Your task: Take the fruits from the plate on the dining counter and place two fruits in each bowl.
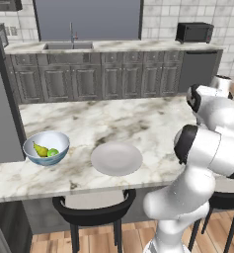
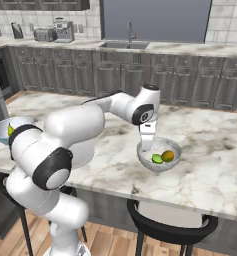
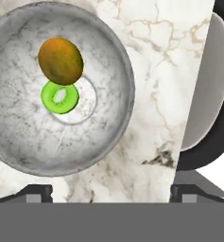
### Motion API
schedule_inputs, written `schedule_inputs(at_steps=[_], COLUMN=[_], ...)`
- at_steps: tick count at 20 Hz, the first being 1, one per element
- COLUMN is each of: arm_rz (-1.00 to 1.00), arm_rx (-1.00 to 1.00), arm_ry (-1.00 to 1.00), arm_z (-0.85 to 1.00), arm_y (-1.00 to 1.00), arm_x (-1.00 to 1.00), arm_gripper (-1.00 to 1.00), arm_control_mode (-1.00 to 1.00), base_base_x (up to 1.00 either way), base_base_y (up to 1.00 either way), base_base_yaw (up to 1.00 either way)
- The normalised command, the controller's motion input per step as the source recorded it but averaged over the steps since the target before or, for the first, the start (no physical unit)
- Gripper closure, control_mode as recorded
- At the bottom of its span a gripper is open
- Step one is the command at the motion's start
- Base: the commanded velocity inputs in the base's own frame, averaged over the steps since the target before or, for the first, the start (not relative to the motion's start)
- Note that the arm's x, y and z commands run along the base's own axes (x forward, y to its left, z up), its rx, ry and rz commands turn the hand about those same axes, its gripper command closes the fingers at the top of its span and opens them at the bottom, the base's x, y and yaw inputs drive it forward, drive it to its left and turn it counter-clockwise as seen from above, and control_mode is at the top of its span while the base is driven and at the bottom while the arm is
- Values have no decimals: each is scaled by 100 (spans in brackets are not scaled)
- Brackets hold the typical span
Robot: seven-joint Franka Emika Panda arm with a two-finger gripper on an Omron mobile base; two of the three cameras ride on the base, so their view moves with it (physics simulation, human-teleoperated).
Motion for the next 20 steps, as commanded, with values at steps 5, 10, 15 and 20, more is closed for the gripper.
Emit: schedule_inputs(at_steps=[5, 10, 15, 20], arm_rz=[10, 14, 10, 8], arm_rx=[-7, -15, -2, 0], arm_ry=[-1, -3, -1, 0], arm_z=[9, 13, 29, 29], arm_y=[70, 76, 56, 48], arm_x=[-33, -14, -15, -16], arm_gripper=[-100, -100, -100, -100], arm_control_mode=[-100, -100, -100, -100], base_base_x=[0, 0, 0, 0], base_base_y=[0, 0, 0, 0], base_base_yaw=[0, 0, 0, 0])
